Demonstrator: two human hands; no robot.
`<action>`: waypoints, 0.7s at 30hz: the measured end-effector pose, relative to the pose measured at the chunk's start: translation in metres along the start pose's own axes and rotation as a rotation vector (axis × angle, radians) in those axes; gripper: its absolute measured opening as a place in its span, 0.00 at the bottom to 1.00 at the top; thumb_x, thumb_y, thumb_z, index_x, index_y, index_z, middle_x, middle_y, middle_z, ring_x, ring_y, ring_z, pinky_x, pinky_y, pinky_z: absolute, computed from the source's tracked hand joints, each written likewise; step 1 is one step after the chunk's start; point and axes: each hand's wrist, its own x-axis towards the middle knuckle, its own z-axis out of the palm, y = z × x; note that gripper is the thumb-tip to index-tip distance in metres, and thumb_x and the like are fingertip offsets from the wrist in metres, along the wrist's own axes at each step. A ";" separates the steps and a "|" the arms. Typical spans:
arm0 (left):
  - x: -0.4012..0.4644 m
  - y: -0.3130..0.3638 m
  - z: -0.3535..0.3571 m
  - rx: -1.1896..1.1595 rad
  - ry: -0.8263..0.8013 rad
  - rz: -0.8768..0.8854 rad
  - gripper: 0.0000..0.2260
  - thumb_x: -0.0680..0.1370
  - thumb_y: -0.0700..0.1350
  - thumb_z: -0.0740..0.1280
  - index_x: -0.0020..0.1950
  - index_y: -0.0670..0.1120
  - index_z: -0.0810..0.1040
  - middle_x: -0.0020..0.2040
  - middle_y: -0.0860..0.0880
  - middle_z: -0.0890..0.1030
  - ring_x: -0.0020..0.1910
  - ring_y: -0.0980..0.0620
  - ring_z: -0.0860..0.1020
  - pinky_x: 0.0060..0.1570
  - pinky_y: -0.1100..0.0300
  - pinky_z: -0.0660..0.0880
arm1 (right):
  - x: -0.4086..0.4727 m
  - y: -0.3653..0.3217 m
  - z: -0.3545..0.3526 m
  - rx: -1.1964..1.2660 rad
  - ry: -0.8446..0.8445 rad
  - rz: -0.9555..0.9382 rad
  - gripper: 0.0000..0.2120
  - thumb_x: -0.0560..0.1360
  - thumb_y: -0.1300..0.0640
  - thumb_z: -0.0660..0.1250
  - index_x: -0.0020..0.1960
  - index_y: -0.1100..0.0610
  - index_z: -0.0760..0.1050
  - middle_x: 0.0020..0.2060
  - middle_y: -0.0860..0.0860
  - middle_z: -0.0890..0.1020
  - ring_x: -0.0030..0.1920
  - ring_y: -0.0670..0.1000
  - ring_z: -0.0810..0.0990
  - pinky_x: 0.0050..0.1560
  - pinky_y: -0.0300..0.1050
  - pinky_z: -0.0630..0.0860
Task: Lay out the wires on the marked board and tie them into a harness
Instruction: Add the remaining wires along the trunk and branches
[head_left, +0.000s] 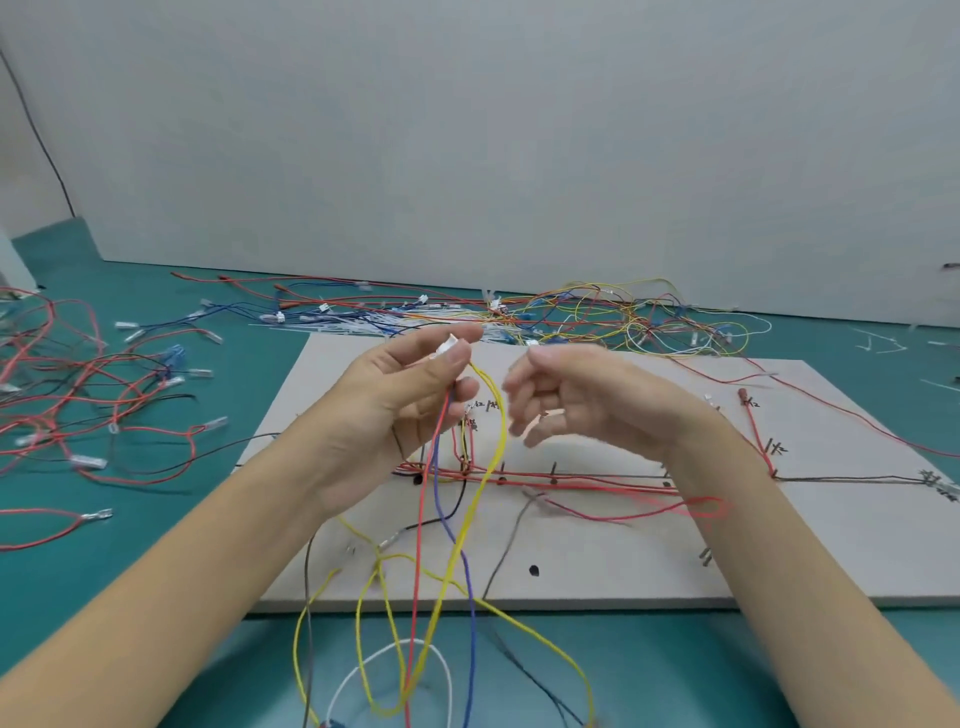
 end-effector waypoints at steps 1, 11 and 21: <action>0.000 0.000 0.000 0.011 -0.033 0.007 0.10 0.67 0.52 0.76 0.47 0.54 0.86 0.33 0.57 0.77 0.33 0.61 0.78 0.32 0.68 0.75 | 0.001 0.000 0.008 -0.013 -0.080 0.039 0.15 0.77 0.48 0.62 0.50 0.59 0.80 0.44 0.58 0.82 0.46 0.58 0.81 0.46 0.48 0.78; -0.003 0.010 -0.005 -0.060 -0.100 0.045 0.12 0.62 0.40 0.79 0.42 0.51 0.85 0.32 0.51 0.78 0.27 0.56 0.77 0.27 0.66 0.74 | 0.001 0.000 0.058 0.168 -0.315 -0.015 0.13 0.80 0.62 0.58 0.50 0.57 0.82 0.45 0.56 0.85 0.45 0.55 0.85 0.48 0.44 0.79; -0.007 0.022 -0.010 -0.449 -0.291 -0.087 0.08 0.65 0.42 0.74 0.40 0.46 0.76 0.39 0.50 0.75 0.41 0.53 0.75 0.44 0.64 0.75 | -0.009 -0.032 0.062 -0.039 0.118 -0.188 0.05 0.75 0.61 0.69 0.46 0.63 0.81 0.22 0.47 0.67 0.17 0.47 0.66 0.20 0.34 0.62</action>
